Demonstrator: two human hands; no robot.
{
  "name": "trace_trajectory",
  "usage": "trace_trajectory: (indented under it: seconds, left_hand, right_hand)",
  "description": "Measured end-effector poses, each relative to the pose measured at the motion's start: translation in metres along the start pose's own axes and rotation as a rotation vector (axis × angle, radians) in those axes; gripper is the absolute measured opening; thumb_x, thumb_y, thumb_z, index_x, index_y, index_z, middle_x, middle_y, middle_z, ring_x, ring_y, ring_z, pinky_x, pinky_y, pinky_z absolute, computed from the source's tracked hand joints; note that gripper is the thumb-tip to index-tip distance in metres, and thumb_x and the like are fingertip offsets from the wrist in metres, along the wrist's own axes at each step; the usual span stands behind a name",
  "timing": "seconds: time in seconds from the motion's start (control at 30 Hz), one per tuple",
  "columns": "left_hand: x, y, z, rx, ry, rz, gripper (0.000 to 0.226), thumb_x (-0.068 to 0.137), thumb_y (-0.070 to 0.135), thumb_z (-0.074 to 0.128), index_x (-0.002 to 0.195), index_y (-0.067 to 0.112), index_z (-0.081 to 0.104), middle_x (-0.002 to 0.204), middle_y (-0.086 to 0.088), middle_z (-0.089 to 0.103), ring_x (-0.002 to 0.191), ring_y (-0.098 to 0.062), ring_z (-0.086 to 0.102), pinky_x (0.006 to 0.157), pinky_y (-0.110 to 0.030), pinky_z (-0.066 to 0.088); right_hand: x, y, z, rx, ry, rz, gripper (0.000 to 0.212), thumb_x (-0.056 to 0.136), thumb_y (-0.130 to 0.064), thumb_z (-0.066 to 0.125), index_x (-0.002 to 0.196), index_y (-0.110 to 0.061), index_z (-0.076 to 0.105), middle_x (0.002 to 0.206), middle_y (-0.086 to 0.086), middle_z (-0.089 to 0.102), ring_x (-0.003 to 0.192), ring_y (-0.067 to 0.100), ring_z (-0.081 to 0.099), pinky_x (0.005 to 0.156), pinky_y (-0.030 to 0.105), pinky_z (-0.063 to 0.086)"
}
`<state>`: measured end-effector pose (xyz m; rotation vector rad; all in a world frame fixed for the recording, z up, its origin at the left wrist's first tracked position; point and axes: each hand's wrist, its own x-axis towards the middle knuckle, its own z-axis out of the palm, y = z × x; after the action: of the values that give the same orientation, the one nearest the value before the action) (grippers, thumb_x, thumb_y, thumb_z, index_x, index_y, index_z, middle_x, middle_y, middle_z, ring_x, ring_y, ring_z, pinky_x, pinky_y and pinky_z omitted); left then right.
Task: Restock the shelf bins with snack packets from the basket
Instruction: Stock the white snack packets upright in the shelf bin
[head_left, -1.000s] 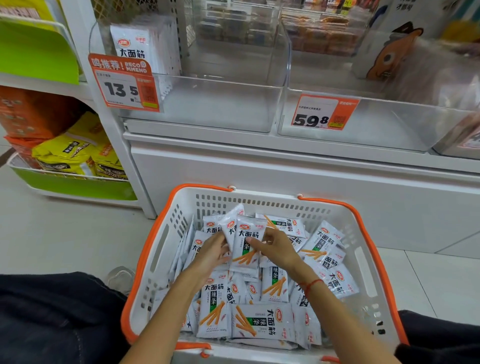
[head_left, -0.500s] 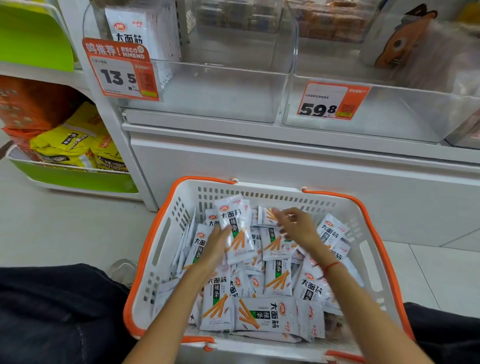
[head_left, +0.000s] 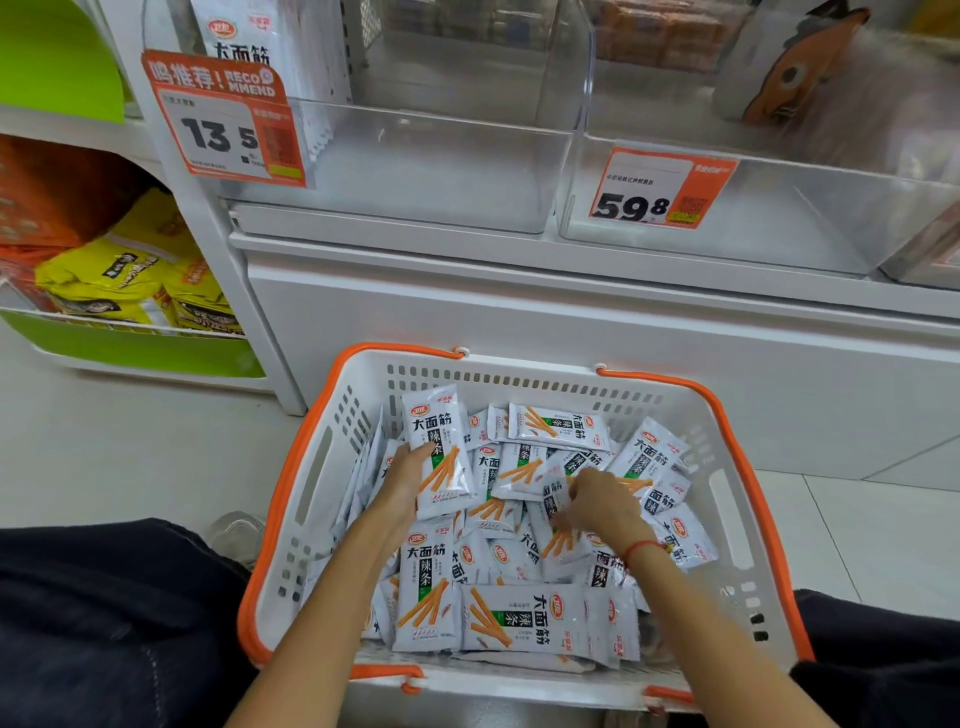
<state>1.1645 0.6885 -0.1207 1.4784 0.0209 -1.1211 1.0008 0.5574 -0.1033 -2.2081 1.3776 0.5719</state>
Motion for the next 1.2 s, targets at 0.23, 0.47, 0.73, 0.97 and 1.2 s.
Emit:
trace_trajectory:
  seconds: [0.23,0.47,0.73,0.97,1.2]
  left_hand:
    - [0.003,-0.006,0.001,0.322,0.075,0.012,0.033,0.099,0.019,0.043,0.131,0.009,0.042,0.114,-0.01,0.055,0.1,-0.025,0.053,0.092,-0.038,0.044]
    - [-0.008,-0.005,0.023,0.132,0.021,-0.058,0.032,0.099,0.026,0.041,0.128,0.013,0.046,0.121,-0.016,0.058,0.112,-0.034,0.056,0.099,-0.051,0.044]
    - [-0.012,-0.002,0.028,-0.02,0.019,-0.058,0.048,0.086,0.048,0.05,0.126,0.02,0.05,0.136,-0.004,0.046,0.12,-0.022,0.046,0.103,-0.038,0.035]
    - [-0.004,-0.006,0.029,0.111,0.025,-0.012,0.052,0.099,0.03,0.044,0.144,0.01,0.028,0.141,-0.008,0.039,0.131,-0.028,0.04,0.105,-0.04,0.033]
    - [0.011,-0.007,0.013,0.082,0.065,0.029,0.035,0.1,0.03,0.043,0.13,0.013,0.045,0.121,-0.012,0.06,0.107,-0.029,0.059,0.097,-0.046,0.047]
  right_hand:
    - [-0.018,0.015,-0.087,0.364,-0.305,-0.074,0.021,0.08,-0.014,0.074,0.097,-0.018,0.062,0.085,0.002,0.066,0.072,0.014,0.059,0.066,0.021,0.051]
    - [-0.015,-0.033,-0.044,1.233,-0.182,-0.192,0.008,0.089,-0.008,0.061,0.095,-0.003,0.064,0.081,0.007,0.068,0.067,0.012,0.063,0.062,0.019,0.054]
    - [-0.014,-0.054,0.01,0.988,0.239,-0.215,0.033,0.075,-0.021,0.08,0.105,-0.015,0.068,0.086,0.0,0.063,0.076,0.024,0.065,0.076,0.034,0.053]
    - [-0.018,-0.068,0.024,0.879,0.37,-0.283,0.025,0.076,-0.025,0.079,0.096,-0.02,0.065,0.075,0.0,0.066,0.066,0.02,0.068,0.066,0.033,0.056]
    - [0.025,-0.035,0.0,0.513,0.563,-0.229,0.024,0.094,-0.018,0.054,0.117,-0.016,0.061,0.118,0.003,0.061,0.101,0.016,0.058,0.073,0.022,0.047]
